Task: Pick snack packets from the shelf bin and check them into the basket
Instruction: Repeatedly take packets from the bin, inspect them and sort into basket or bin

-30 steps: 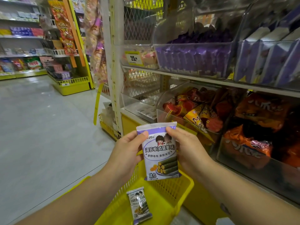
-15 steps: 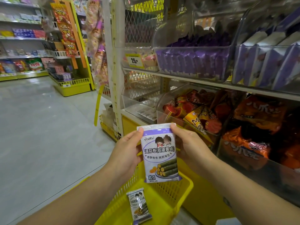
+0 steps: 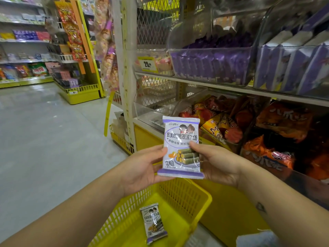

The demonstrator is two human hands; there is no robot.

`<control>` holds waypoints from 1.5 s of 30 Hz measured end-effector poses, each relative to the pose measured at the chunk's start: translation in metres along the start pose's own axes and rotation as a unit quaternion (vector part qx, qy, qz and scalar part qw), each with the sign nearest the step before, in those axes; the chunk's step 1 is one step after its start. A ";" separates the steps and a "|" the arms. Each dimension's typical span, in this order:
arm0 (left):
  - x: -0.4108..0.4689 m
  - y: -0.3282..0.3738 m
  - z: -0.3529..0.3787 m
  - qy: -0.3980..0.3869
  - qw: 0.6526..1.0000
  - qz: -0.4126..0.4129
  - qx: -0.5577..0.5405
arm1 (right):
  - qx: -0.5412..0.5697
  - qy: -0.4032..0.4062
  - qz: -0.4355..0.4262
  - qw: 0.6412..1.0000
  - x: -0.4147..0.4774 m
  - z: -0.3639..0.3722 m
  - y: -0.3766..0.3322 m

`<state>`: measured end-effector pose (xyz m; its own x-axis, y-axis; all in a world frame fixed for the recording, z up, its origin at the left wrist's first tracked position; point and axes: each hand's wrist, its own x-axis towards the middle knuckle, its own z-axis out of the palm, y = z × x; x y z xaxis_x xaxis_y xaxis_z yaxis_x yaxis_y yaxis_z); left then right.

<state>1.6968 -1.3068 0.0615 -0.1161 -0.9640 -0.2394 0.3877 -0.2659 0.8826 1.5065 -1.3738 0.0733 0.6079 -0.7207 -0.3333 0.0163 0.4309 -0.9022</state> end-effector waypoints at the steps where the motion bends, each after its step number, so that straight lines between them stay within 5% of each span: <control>1: -0.001 0.000 0.000 -0.004 1.000 -0.004 0.000 | 0.009 0.000 0.001 1.000 0.000 0.000 0.000; 9: -0.002 0.000 0.006 0.037 0.999 0.016 0.023 | 0.026 -0.010 -0.013 1.000 0.001 0.003 0.002; 11: -0.002 -0.004 0.008 0.097 0.982 0.083 0.142 | -0.022 0.032 -0.072 0.997 0.003 0.007 0.005; 14: -0.001 -0.009 0.014 0.053 0.961 0.149 0.228 | -0.146 0.119 -0.193 0.963 0.004 0.018 0.013; 21: 0.006 -0.012 0.014 0.008 0.985 0.155 0.072 | -0.179 0.034 -0.240 0.954 0.005 0.033 0.023; 25: 0.009 -0.009 0.007 -0.023 0.987 0.158 -0.007 | -0.184 0.092 -0.263 0.943 0.004 0.026 0.015; 28: 0.008 -0.005 0.002 -0.061 0.986 0.154 -0.006 | -0.153 0.128 -0.264 0.944 0.005 0.017 0.005; 34: 0.004 -0.007 0.001 -0.144 0.986 0.071 0.040 | -0.106 0.077 -0.277 0.952 0.000 0.007 -0.002; 45: 0.008 -0.010 0.003 0.018 0.956 0.222 0.190 | -0.164 0.121 -0.346 0.916 -0.001 0.011 0.000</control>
<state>1.6893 -1.3124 0.0522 0.0176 -0.9825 0.1856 0.0295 0.1860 0.9821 1.5146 -1.3669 0.0772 0.3485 -0.8756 0.3344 0.0679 -0.3323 -0.9407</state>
